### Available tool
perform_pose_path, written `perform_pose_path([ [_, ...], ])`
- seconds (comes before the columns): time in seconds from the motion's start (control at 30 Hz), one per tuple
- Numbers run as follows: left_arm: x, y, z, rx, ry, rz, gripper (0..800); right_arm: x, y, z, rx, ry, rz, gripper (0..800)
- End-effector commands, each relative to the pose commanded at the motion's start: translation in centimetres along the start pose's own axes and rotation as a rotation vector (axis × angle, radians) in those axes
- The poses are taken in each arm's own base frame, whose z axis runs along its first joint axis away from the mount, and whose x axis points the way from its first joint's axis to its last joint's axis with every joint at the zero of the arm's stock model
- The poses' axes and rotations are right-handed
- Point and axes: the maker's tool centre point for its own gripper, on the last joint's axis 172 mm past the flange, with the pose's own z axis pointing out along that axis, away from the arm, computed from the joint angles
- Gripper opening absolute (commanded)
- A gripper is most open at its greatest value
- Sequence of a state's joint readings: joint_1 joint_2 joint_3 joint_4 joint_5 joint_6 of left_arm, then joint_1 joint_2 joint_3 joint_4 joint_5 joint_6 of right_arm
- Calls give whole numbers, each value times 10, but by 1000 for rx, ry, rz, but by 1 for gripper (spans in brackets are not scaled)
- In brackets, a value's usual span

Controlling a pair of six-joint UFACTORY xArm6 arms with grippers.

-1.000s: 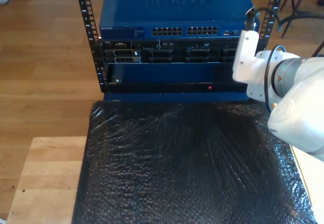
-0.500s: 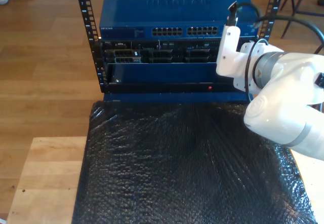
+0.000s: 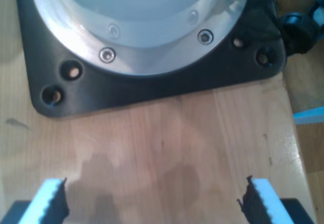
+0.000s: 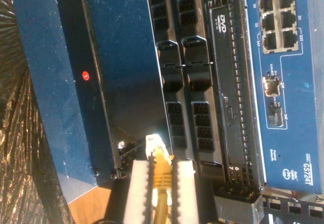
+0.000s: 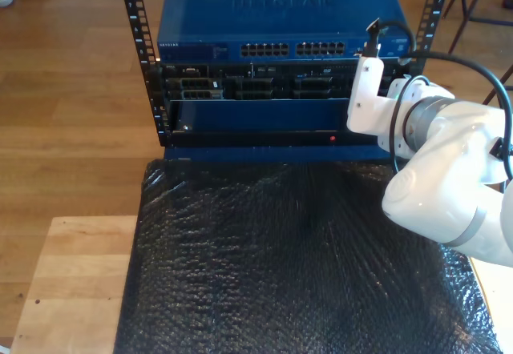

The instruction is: Grab the cable and plug it in

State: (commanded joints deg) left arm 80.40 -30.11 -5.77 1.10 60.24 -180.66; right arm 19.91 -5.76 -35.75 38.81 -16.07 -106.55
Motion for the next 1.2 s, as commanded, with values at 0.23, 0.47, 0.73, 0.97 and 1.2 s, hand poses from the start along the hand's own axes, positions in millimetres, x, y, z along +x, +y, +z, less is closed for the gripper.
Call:
perform_pose_path([
  [0.23, 0, 0, 0, 0, 0, 0, 800, 1, 3, -4, -8, 3, -3, 0],
  [0.47, 0, 0, 0, 0, 0, 0, 800, 12, 12, -4, -23, 22, -53, 0],
  [0.73, 0, 0, 0, 0, 0, 0, 800, 22, 20, -3, -37, 38, -99, 0],
  [0.97, 0, 0, 0, 0, 0, 0, 800, 18, 33, -9, -99, 20, -102, 0],
  [1.2, 0, 0, 0, 0, 0, 0, 800, 28, 45, -3, -122, 29, -139, 0],
])
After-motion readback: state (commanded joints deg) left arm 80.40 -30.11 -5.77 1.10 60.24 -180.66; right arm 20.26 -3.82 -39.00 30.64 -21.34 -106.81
